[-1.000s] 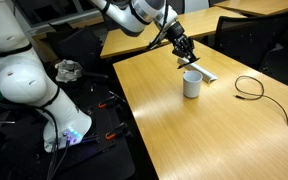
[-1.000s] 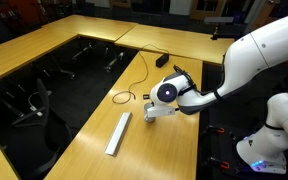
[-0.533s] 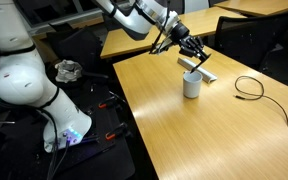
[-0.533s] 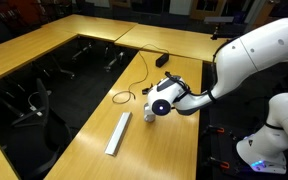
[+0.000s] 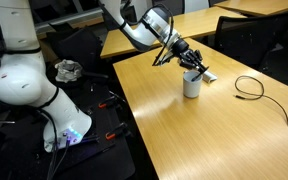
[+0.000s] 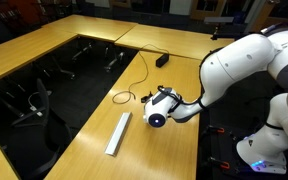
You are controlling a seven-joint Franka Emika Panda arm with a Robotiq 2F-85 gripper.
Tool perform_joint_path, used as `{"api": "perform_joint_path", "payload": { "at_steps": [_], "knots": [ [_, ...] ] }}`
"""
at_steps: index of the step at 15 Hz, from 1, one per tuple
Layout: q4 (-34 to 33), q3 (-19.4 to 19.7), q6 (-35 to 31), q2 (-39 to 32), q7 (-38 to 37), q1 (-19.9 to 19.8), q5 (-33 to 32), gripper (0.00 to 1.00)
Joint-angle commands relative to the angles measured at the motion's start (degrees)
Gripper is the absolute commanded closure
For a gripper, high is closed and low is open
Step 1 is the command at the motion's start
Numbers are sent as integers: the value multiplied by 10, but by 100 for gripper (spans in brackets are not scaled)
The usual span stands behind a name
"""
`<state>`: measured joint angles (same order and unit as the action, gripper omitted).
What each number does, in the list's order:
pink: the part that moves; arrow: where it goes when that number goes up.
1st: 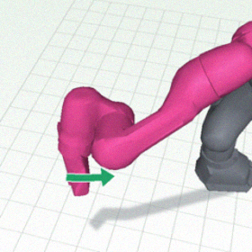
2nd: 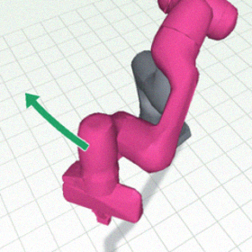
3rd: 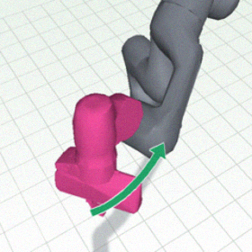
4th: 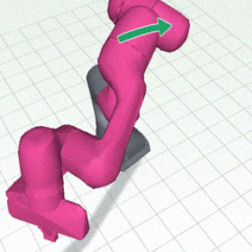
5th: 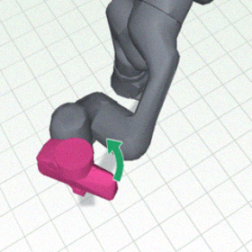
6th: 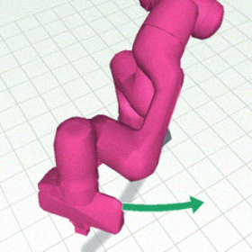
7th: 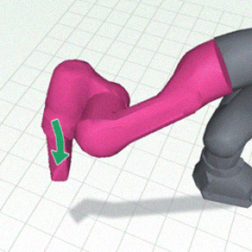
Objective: Pick the marker and put it in the cup
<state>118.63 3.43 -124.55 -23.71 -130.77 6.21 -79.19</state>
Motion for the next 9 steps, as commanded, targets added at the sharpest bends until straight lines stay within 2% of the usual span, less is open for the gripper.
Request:
{"api": "perform_joint_path", "payload": {
  "at_steps": [1,7,9],
  "knots": [
    [-4,-24,6,-2,8,-16,8,61],
    [12,-37,-28,38,96,-40,53,16],
    [18,-46,-53,64,173,-55,116,1]
  ]
}}
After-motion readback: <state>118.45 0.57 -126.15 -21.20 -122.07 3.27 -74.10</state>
